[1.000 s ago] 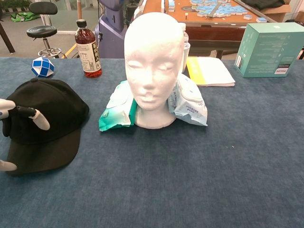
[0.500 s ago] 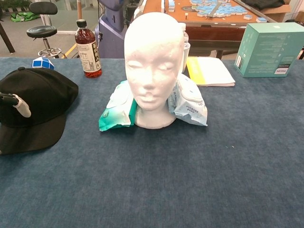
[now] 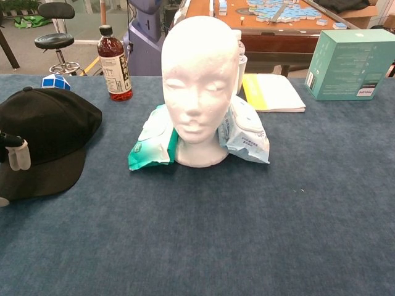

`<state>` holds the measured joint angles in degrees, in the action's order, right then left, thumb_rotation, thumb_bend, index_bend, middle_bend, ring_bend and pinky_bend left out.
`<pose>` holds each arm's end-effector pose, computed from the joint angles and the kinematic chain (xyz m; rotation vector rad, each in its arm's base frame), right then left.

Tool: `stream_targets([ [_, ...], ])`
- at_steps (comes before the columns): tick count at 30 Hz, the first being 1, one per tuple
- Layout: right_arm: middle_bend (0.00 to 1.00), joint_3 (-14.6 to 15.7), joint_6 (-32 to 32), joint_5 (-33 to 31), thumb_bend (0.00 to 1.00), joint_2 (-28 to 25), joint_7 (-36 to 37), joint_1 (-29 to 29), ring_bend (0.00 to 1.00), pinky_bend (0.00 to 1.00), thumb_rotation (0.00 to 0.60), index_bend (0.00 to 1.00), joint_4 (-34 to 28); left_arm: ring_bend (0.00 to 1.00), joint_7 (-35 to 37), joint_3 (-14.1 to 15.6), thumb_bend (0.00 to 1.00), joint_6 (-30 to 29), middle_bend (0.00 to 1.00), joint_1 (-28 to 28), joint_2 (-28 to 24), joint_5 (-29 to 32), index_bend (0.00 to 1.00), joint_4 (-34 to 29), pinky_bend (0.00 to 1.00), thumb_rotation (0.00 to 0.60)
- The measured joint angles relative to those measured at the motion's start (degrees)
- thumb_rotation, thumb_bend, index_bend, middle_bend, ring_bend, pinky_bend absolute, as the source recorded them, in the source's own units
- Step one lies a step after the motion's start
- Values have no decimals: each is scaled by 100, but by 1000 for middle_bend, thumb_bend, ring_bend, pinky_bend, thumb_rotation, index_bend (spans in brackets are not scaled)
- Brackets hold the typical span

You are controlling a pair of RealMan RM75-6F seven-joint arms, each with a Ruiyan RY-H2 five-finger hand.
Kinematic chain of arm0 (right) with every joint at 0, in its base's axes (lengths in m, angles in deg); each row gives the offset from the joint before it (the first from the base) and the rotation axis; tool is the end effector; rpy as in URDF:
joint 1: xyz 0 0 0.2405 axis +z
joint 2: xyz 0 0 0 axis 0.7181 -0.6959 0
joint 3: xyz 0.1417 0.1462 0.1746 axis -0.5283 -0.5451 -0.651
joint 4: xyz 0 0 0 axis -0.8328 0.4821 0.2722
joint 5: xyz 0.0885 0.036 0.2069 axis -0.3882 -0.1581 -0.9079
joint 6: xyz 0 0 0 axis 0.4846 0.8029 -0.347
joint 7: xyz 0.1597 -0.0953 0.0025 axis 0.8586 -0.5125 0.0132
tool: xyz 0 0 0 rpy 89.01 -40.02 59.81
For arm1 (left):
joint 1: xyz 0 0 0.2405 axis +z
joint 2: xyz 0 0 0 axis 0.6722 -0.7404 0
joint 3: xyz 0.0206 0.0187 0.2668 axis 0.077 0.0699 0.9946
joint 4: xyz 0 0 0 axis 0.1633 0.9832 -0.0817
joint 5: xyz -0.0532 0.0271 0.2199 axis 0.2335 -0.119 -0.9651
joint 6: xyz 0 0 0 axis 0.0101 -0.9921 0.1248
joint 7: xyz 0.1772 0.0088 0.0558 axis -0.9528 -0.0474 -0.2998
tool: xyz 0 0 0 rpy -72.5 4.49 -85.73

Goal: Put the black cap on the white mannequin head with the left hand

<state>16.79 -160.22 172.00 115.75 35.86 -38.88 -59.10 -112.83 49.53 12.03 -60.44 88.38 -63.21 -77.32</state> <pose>-0.3252 -0.2443 0.1465 1.3995 -0.8847 1.0202 -0.2528 0.2751 0.0052 -1.6705 -0.8140 -0.6786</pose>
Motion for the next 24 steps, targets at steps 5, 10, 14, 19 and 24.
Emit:
stream_targets([
  [5,426,18,-67,66,103,-20,64,-23,358,427,600,398,-4,427,-122,-91,39,-58,534,-2,298,157,506,194,451,600],
  [10,426,12,-79,60,104,-36,122,-32,358,427,600,398,7,465,-200,-150,39,-181,603,-7,542,166,541,459,451,600],
  [14,426,12,-100,72,104,-46,153,-40,358,427,600,398,9,480,-178,-197,39,-194,640,-13,687,242,548,628,451,600],
  [19,426,19,-120,96,104,-53,162,-48,358,428,600,398,8,489,-211,-209,39,-204,663,-23,811,278,549,804,451,600],
  [24,426,16,-123,93,103,-59,177,-51,358,427,600,398,12,493,-273,-220,39,-232,669,-35,917,291,548,987,451,600],
])
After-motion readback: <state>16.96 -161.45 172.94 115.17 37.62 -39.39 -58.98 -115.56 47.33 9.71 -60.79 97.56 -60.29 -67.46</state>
